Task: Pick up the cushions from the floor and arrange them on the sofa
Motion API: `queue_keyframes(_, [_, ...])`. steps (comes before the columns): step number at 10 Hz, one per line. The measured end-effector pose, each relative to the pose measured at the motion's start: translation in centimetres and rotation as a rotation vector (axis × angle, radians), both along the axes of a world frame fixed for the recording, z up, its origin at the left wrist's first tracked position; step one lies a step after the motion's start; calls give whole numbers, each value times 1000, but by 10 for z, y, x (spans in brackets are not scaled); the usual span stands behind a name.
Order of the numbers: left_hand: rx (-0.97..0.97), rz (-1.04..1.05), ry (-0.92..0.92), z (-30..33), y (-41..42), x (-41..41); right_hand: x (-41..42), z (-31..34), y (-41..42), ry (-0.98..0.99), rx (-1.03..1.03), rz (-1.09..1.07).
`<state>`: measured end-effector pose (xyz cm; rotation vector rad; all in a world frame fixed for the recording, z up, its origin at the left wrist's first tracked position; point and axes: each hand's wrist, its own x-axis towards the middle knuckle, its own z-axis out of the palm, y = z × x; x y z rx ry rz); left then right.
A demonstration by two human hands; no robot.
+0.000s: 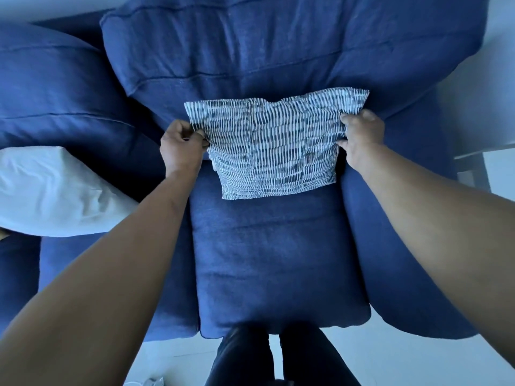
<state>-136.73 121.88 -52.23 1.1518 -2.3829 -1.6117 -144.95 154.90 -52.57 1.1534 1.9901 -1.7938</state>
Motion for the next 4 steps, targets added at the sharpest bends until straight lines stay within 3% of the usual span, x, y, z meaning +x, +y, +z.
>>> queue_keyframes(1, [-36, 40, 47, -3, 0, 3, 5, 1, 3, 27, -7, -87])
queue_keyframes(3, [11, 81, -101, -6, 4, 5, 13, 6, 3, -147, 41, 80])
queue_keyframes(4, [6, 40, -139, 0, 8, 15, 19, 12, 4, -124, 104, 137])
